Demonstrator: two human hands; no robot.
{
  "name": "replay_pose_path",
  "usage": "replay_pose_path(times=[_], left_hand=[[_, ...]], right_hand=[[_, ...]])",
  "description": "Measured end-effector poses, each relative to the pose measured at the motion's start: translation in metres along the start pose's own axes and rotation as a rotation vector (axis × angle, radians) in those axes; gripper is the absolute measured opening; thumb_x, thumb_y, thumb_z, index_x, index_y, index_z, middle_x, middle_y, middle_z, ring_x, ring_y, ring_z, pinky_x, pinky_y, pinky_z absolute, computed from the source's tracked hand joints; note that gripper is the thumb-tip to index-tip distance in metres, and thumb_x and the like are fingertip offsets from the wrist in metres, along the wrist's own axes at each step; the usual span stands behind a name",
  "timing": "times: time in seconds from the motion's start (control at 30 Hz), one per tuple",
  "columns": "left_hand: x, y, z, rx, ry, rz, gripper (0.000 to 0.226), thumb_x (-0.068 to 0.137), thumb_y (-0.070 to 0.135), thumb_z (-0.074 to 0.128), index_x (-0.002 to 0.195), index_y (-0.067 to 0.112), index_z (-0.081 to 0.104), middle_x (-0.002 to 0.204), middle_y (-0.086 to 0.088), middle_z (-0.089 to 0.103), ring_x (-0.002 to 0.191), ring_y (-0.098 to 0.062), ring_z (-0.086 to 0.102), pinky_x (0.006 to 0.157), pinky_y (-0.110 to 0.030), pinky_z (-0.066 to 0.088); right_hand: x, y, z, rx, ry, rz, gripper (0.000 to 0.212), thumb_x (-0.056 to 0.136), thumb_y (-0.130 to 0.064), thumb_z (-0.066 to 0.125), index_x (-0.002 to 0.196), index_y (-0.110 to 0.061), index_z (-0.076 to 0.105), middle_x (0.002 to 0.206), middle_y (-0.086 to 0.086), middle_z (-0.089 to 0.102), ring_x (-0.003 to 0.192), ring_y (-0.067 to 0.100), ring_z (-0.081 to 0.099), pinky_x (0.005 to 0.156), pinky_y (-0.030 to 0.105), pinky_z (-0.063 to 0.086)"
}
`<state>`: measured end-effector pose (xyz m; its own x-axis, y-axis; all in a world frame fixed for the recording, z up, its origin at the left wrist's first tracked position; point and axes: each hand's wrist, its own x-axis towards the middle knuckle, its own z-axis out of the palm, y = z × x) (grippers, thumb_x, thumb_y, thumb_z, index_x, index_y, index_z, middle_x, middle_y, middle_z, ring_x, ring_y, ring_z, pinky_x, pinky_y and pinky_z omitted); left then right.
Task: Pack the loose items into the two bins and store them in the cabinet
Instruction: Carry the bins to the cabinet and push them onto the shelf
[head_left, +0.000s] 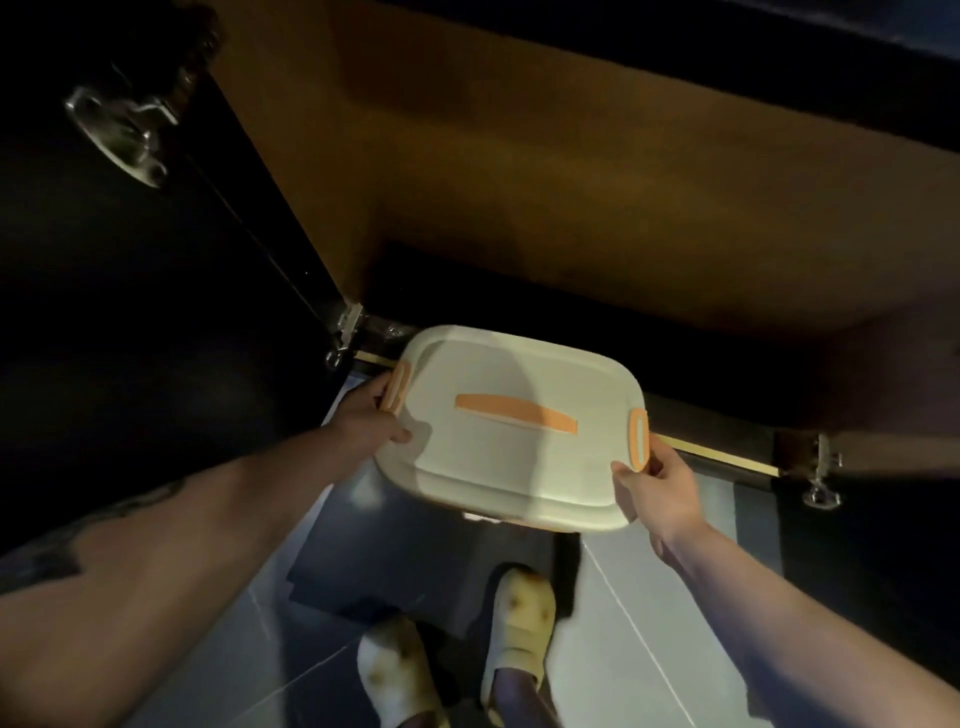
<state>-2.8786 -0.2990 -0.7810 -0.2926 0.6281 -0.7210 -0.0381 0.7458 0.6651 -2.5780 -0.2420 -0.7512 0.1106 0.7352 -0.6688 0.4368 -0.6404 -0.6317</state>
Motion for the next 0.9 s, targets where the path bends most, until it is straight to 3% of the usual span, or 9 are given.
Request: replay_pose_path(times=[0.2,0.37,0.53,0.63,0.7,0.73,0.8,0.83,0.9], left_hand=[[0.058,0.009,0.017,0.009,0.042,0.047,0.079,0.069,-0.019,0.063,0.138,0.014,0.045,0.129,-0.014,0.054,0.119,-0.032,0.049,0.1,-0.044,0.045],[0.102,-0.011,0.026,-0.012,0.059,0.091,0.083,0.069,-0.017,0.064,0.14,0.018,0.042,0.129,-0.011,0.054,0.118,-0.029,0.05,0.098,-0.04,0.046],[0.138,-0.014,0.023,-0.073,-0.004,0.195,0.08,0.067,-0.017,0.066,0.137,0.017,0.046,0.128,-0.013,0.056,0.12,-0.033,0.05,0.096,-0.05,0.047],[0.15,-0.015,0.027,-0.018,-0.047,0.259,0.08,0.073,-0.01,0.068,0.141,0.022,0.039,0.133,-0.007,0.051,0.123,-0.029,0.047,0.092,-0.044,0.049],[0.152,-0.028,0.032,0.233,0.003,0.348,0.09,0.074,0.013,0.077,0.147,0.024,0.027,0.146,-0.002,0.032,0.133,-0.022,0.032,0.103,-0.038,0.038],[0.148,-0.035,0.036,0.47,0.029,0.427,0.095,0.073,0.03,0.079,0.149,0.025,0.022,0.154,-0.004,0.019,0.14,-0.023,0.019,0.113,-0.038,0.025],[0.141,-0.049,0.048,0.869,0.007,0.612,0.095,0.074,0.051,0.071,0.15,0.025,0.02,0.16,-0.002,0.003,0.146,-0.022,-0.001,0.117,-0.036,0.006],[0.138,-0.054,0.054,0.955,-0.013,0.672,0.088,0.079,0.052,0.066,0.149,0.025,0.021,0.16,0.0,0.004,0.146,-0.02,-0.003,0.117,-0.034,0.003],[0.139,-0.056,0.061,0.991,-0.013,0.712,0.075,0.087,0.046,0.057,0.149,0.026,0.021,0.16,0.003,0.008,0.147,-0.016,-0.001,0.116,-0.029,-0.001]], right_hand=[[0.084,-0.004,0.015,-0.051,0.028,0.009,0.04,0.084,0.005,0.064,0.119,-0.013,0.059,0.109,0.009,0.064,0.102,0.026,0.061,0.093,0.039,0.05],[0.125,0.002,0.042,-0.075,0.039,0.006,0.051,0.085,0.002,0.065,0.132,-0.013,0.053,0.124,0.011,0.061,0.116,0.031,0.057,0.1,0.049,0.047],[0.159,0.014,0.06,-0.006,0.058,-0.011,0.048,0.085,0.005,0.064,0.13,-0.008,0.055,0.121,0.013,0.063,0.11,0.03,0.06,0.098,0.042,0.048],[0.174,0.014,0.061,-0.091,0.067,-0.115,0.053,0.086,-0.001,0.065,0.136,-0.009,0.049,0.129,0.011,0.059,0.117,0.027,0.057,0.102,0.039,0.045],[0.175,0.019,0.061,-0.261,0.068,-0.188,0.055,0.09,-0.012,0.063,0.141,-0.016,0.043,0.137,0.01,0.053,0.127,0.029,0.049,0.108,0.044,0.04],[0.167,0.021,0.063,-0.419,0.067,-0.292,0.055,0.092,-0.023,0.061,0.143,-0.021,0.039,0.144,0.008,0.045,0.134,0.03,0.041,0.111,0.046,0.035],[0.155,0.033,0.067,-0.82,-0.012,-0.588,0.06,0.096,-0.042,0.052,0.149,-0.032,0.026,0.158,-0.002,0.02,0.146,0.025,0.017,0.119,0.042,0.016],[0.147,0.035,0.071,-0.999,-0.09,-0.731,0.061,0.097,-0.047,0.044,0.151,-0.036,0.018,0.159,-0.007,0.008,0.148,0.02,0.006,0.119,0.039,0.009],[0.146,0.037,0.079,-1.235,-0.203,-0.802,0.059,0.1,-0.047,0.03,0.152,-0.039,0.003,0.161,-0.005,-0.004,0.149,0.02,-0.004,0.12,0.039,0.006]])
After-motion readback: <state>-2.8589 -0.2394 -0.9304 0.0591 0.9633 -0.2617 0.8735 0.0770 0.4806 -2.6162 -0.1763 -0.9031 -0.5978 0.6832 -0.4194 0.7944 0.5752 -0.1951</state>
